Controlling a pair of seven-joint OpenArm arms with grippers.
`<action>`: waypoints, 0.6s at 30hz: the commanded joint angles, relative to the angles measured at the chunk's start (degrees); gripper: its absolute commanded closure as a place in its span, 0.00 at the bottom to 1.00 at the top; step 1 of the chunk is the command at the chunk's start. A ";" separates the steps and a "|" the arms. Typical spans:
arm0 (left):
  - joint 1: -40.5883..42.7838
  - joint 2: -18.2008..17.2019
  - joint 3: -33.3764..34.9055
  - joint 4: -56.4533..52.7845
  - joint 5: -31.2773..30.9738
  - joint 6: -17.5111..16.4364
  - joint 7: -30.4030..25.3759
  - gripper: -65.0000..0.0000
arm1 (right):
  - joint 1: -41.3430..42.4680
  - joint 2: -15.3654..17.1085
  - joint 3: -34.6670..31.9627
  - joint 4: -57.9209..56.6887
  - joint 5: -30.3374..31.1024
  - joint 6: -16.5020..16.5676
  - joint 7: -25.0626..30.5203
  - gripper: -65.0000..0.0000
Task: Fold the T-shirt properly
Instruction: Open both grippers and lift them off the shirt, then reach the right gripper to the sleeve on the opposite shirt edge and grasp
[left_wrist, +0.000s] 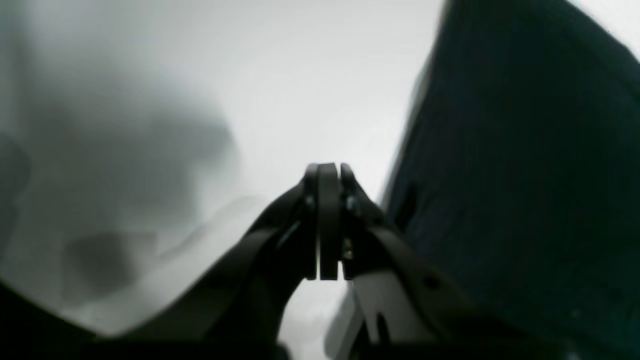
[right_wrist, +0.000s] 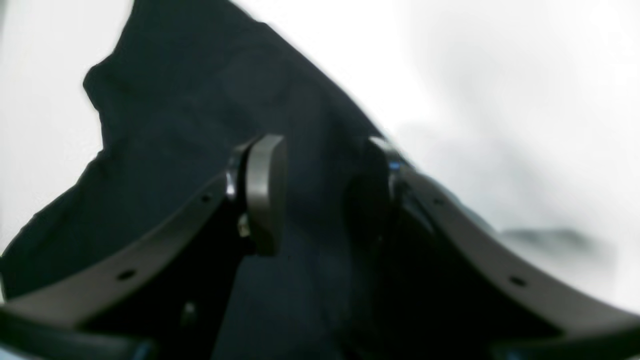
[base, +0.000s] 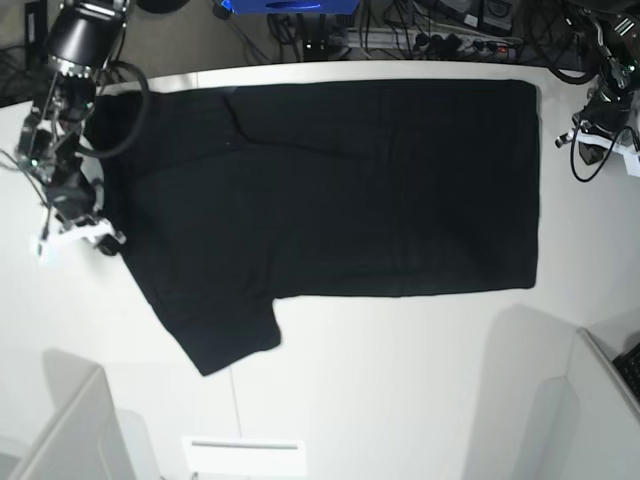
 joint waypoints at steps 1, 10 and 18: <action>0.05 -0.65 -0.40 1.00 -0.16 -0.12 -0.65 1.00 | 3.83 1.56 -0.71 -0.76 0.37 0.30 1.44 0.62; 0.32 -0.56 -0.93 0.91 -0.16 0.05 -0.65 1.00 | 23.96 7.18 -16.01 -25.72 0.37 0.30 6.01 0.38; 0.41 -0.56 -1.02 0.73 -0.16 0.14 -0.65 1.00 | 39.96 9.03 -40.36 -54.29 0.46 0.83 24.29 0.38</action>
